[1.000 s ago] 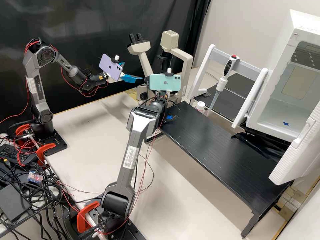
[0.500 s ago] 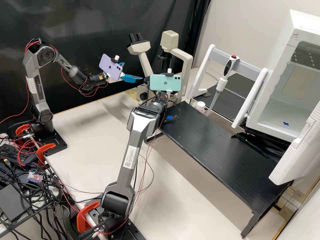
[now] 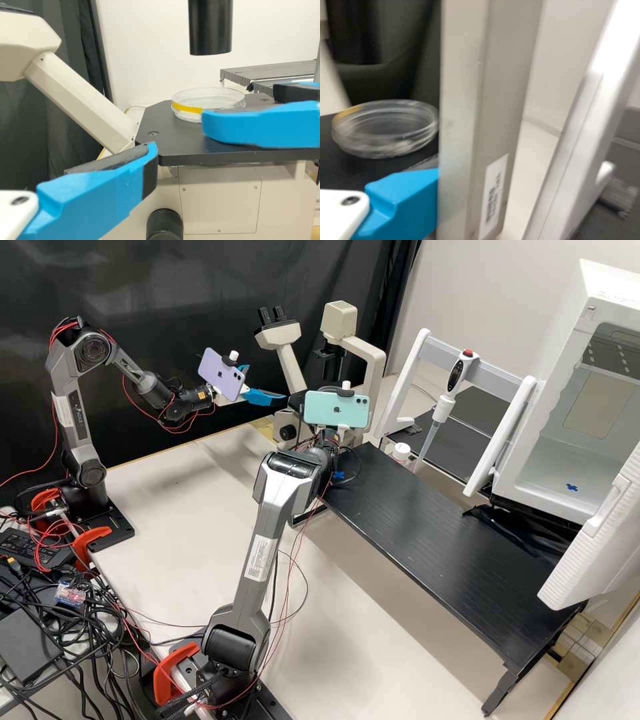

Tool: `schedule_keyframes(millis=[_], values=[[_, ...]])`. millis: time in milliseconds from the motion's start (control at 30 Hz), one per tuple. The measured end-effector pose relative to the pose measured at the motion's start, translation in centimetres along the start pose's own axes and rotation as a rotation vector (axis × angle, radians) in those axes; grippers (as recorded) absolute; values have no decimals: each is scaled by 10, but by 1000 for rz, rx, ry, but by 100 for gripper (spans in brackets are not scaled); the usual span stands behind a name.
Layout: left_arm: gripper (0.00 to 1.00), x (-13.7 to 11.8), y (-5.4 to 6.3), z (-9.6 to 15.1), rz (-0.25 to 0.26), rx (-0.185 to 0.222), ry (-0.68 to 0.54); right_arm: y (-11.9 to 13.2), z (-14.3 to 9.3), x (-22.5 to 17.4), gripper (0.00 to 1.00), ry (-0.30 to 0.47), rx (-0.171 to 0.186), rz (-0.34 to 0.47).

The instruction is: Move the petri dish to the microscope

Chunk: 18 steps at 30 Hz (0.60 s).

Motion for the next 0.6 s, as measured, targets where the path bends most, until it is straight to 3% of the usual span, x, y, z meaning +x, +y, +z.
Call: schedule_keyframes(millis=[267,300,500,600], values=[[100,0,0,0,0,0,0,16,-7,-70,100,115,-71,44],[100,0,0,0,0,0,0,25,-9,-84,100,137,-78,80],[100,0,0,0,0,0,0,50,-3,-154,100,238,-81,234],[100,0,0,0,0,0,0,58,5,-185,100,241,-71,306]])
